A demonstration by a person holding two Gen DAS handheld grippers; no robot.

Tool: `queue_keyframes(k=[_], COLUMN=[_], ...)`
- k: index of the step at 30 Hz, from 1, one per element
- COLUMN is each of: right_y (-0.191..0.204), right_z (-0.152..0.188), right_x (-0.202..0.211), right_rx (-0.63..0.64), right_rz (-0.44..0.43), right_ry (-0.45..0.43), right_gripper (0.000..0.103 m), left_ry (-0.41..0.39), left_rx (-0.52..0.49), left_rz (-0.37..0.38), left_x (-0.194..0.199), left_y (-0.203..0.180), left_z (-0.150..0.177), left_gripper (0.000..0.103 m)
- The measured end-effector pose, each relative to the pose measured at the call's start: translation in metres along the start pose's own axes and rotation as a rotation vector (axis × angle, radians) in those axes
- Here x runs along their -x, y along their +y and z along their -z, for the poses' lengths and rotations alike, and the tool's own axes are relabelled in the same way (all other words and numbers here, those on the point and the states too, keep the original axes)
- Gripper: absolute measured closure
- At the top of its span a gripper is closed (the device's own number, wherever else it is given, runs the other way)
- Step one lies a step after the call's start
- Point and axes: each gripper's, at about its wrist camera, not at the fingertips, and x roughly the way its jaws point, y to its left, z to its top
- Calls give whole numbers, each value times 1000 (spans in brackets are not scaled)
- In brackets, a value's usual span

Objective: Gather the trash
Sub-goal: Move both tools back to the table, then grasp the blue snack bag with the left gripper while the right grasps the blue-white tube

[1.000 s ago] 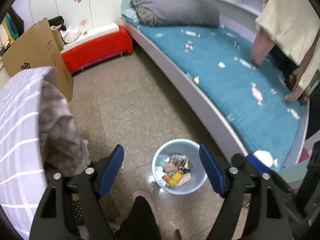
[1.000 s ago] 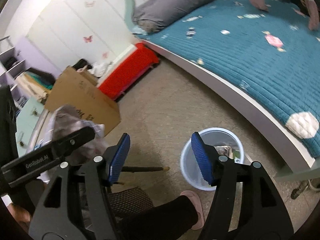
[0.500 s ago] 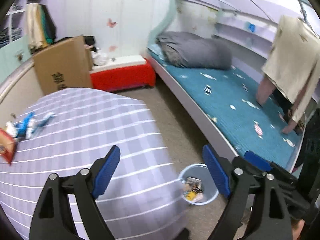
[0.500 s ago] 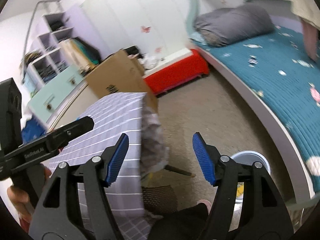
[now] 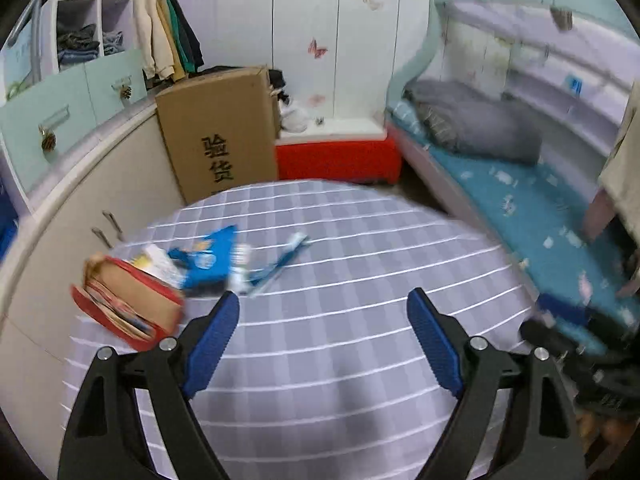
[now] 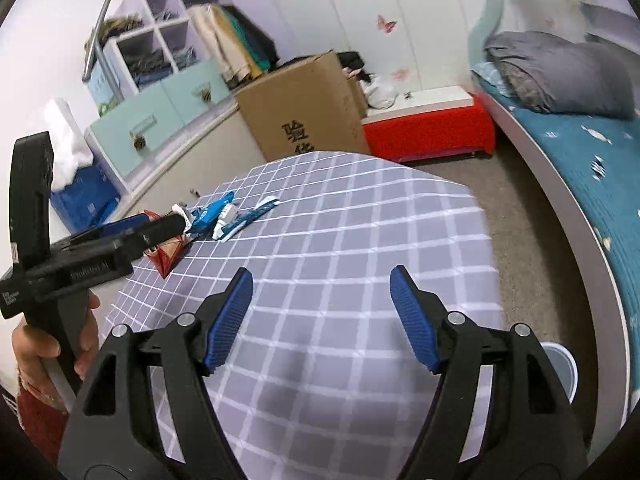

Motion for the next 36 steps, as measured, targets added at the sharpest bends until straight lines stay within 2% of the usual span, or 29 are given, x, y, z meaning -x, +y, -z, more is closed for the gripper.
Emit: queue_keyframes(k=[2,6,8,9,13,17,20,22,24,25,27,30,36], right_y=[15,33,41,43,51,53,55,57,60,61,65,72,93], right_z=[-10,-27,-33,-35,-42,-46,-48,-49,-50,-51,-55,-60,-66], right_x=[-20,-61,-81,-88,-113,-132,-150,-161,-176,-180,-191,-205,-225], right_rx=[25,33,45,49,66,51,20,5,-25,-35,-55,-47,61], right_rz=[-4,-19,-16,-20,-12,-8,-9,-9,-13,-18,-13,16,97], right_ry=[19,58,73,80,105,112,132,150,182,188,207,219,231], right_gripper=[33,33,33,33,33,33,33,33,33,33,33,33,33], left_ry=[24,77,82,91,138,158,179,178,177,173,163,129,52], left_rx=[-13,11,-5,-27,-212,-301,-320,-325,-325,-313,-295,-273,-211], left_rz=[-10,-100,-139,-150,-213,-260,-286,-292,-296,-285,-259,-269,-287], left_x=[-13,-45,-54,-59,-79,-97,-114,-119,-122,-121,-115,-108,-90], left_y=[20,61,75,80,79,74,70,68,67,68,69,74,82], left_z=[-3,-8,-11,-12,-7,-4,-7,-9,-9,-10,-11,-14,-21], left_gripper=[19,19,25,29,30,31,49,55,81,84,97,98,98])
